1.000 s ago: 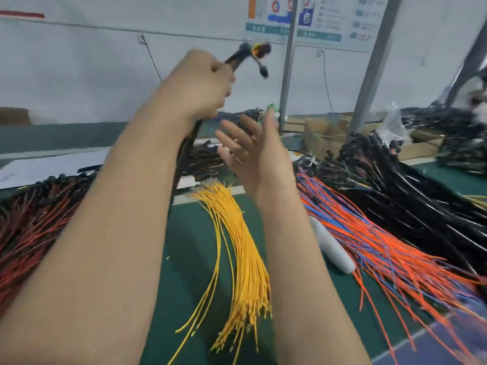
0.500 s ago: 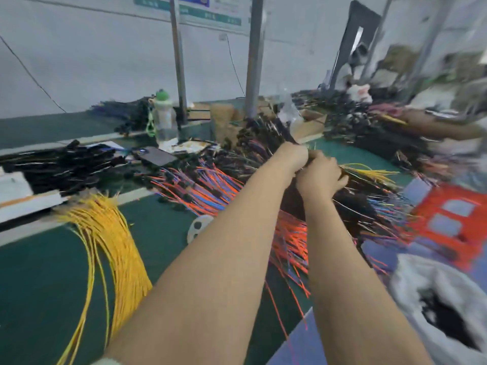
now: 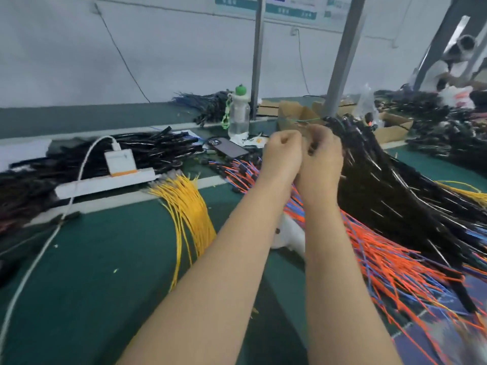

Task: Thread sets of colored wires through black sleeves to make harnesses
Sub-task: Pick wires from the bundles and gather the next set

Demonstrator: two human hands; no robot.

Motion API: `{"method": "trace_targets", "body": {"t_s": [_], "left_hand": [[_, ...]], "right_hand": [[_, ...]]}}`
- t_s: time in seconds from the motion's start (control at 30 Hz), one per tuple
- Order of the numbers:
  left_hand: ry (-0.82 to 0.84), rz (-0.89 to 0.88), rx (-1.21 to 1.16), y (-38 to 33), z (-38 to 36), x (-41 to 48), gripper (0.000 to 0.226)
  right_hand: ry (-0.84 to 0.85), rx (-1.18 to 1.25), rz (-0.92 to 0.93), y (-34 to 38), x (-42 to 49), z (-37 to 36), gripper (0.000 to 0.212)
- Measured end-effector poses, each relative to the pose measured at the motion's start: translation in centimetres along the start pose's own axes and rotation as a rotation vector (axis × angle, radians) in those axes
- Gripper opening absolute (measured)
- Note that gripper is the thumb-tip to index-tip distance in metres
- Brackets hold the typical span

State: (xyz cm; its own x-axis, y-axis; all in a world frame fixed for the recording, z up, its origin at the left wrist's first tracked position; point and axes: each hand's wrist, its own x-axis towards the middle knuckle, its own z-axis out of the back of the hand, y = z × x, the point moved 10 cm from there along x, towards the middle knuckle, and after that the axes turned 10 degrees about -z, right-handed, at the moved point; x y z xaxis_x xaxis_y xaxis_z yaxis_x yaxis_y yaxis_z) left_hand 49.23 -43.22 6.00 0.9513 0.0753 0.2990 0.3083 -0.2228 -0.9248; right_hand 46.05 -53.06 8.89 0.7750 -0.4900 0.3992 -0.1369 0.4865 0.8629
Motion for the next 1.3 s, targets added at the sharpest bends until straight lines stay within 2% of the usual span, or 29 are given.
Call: {"method": "trace_targets", "body": {"t_s": [0.1,0.2,0.37,0.53,0.63,0.73,0.8,0.93,1.03,1.13,1.23,1.3], "left_hand": [[-0.173,-0.046,0.050,-3.0,9.8,-1.9,0.016],[-0.386,-0.060,0.228,-5.2,21.0,-5.4,0.017],[-0.745,-0.108,0.483,-8.9,37.6,-14.2,0.016],[-1.036,-0.076,0.700,-12.6,49.8,-21.7,0.023],[-1.127,0.068,0.811,-13.2,55.6,-25.0,0.027],[-1.154,0.409,0.964,-12.6,60.3,-28.2,0.040],[-1.166,0.534,0.956,-11.9,62.1,-29.7,0.048],[-1.133,0.482,0.781,-10.4,63.8,-29.3,0.057],[-1.124,0.457,0.747,-10.4,64.3,-29.0,0.061],[-1.148,0.425,0.758,-10.8,64.8,-29.1,0.062],[-1.160,0.370,0.745,-11.1,64.4,-29.0,0.062],[-1.155,0.342,0.760,-11.5,64.0,-28.9,0.062]], "right_hand": [[0.255,0.125,0.033,4.8,-5.7,-7.5,0.026],[0.486,0.247,0.045,8.5,-12.6,-14.1,0.026],[0.938,0.196,0.092,13.4,-26.9,-25.0,0.017],[1.222,0.133,0.204,18.7,-40.0,-31.0,0.023],[1.307,0.083,0.308,21.1,-45.8,-33.3,0.022],[1.386,-0.038,0.382,22.1,-50.1,-35.7,0.027],[1.427,-0.143,0.409,21.9,-52.3,-37.2,0.030],[1.443,-0.279,0.346,21.0,-55.0,-39.6,0.038],[1.484,-0.314,0.295,20.8,-55.3,-40.9,0.023],[1.434,-0.296,0.140,19.9,-52.5,-41.9,0.024],[1.377,-0.117,-0.053,20.4,-50.0,-42.2,0.019],[1.435,0.178,-0.409,20.6,-49.8,-42.0,0.024]]}}
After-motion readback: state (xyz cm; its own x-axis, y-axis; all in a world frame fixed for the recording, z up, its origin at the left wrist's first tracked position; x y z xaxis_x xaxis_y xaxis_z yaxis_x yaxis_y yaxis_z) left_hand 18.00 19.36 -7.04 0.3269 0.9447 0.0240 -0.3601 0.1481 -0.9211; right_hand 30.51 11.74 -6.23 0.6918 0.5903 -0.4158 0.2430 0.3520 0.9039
